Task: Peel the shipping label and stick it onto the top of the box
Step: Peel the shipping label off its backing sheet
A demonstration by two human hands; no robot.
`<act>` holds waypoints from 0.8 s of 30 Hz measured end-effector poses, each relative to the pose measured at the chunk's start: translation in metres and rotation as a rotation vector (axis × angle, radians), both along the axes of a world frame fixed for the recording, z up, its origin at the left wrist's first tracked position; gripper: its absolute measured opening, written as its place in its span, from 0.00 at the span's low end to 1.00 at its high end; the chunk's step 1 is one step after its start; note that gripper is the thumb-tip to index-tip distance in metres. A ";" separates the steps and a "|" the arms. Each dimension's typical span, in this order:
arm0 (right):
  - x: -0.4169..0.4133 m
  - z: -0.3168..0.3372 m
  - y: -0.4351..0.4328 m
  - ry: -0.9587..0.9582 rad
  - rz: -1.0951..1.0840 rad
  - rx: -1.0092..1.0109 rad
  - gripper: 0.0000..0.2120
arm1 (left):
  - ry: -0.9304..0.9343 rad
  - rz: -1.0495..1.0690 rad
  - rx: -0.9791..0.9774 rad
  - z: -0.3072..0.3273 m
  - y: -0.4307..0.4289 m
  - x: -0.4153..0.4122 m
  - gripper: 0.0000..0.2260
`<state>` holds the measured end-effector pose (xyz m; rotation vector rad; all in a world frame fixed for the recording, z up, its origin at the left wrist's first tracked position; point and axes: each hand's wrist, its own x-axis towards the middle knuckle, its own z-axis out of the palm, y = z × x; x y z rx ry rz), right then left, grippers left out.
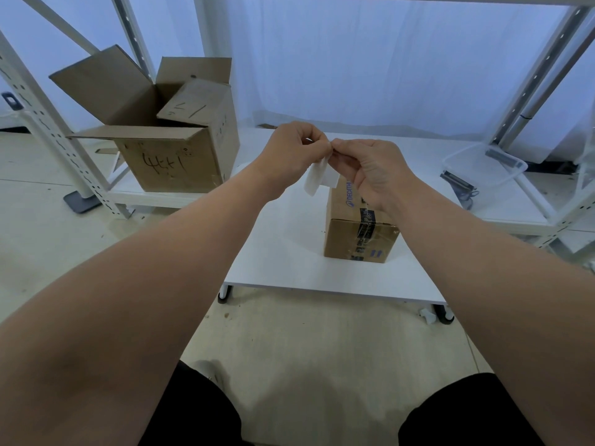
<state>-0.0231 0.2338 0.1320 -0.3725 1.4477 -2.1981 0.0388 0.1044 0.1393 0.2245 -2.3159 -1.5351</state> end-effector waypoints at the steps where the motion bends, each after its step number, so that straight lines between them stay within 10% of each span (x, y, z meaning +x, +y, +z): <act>1: 0.000 0.000 0.000 0.000 0.001 0.002 0.02 | -0.003 0.001 -0.001 0.000 0.000 0.000 0.06; 24: 0.000 0.000 0.004 0.078 0.050 0.148 0.03 | -0.051 -0.063 -0.010 0.001 -0.002 0.002 0.07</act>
